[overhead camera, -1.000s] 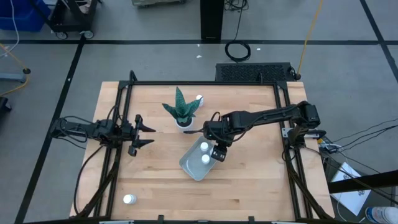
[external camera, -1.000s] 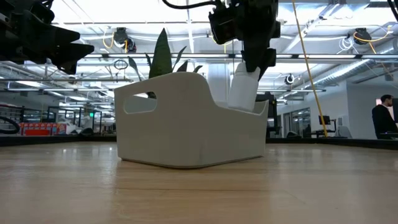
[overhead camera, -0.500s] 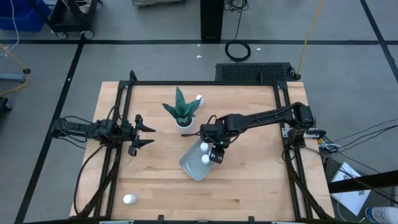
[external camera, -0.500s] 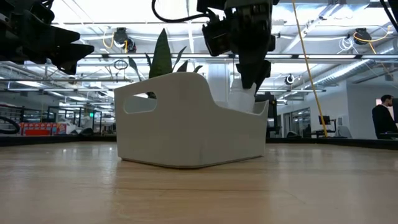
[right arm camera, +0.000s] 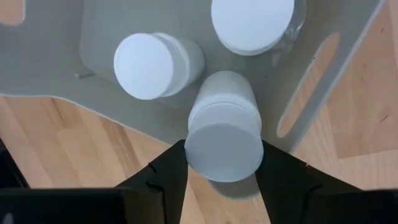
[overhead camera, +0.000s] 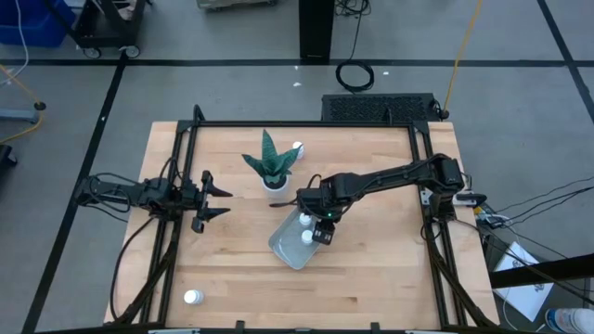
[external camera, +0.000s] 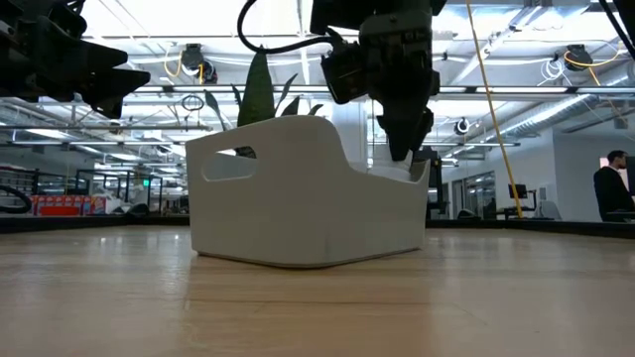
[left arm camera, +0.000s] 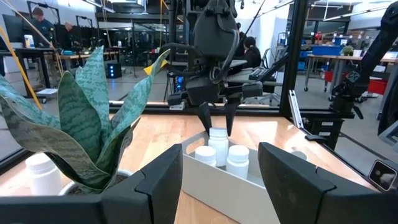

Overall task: Pick and place pill bottles into a basket
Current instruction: Put the white medicine bottle into the gray bin

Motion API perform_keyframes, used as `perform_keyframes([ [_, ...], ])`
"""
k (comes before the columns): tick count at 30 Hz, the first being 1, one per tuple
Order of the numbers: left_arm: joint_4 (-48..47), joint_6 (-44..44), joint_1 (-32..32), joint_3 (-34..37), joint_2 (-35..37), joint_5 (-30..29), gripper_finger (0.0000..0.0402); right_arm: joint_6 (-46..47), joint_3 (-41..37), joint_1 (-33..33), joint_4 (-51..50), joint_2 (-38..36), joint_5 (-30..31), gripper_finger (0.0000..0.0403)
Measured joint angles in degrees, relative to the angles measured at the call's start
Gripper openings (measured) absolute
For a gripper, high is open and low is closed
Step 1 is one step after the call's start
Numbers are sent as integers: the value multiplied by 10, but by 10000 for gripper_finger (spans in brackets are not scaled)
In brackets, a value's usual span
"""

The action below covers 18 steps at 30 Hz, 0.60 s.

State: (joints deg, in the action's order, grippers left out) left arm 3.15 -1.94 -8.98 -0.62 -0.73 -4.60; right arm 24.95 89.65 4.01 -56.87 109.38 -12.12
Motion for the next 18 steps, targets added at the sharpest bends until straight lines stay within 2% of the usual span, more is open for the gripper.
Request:
perform_keyframes([
  [18, 0, 0, 0, 0, 0, 0, 214, -17, 0, 1, 11, 0, -2, 160],
])
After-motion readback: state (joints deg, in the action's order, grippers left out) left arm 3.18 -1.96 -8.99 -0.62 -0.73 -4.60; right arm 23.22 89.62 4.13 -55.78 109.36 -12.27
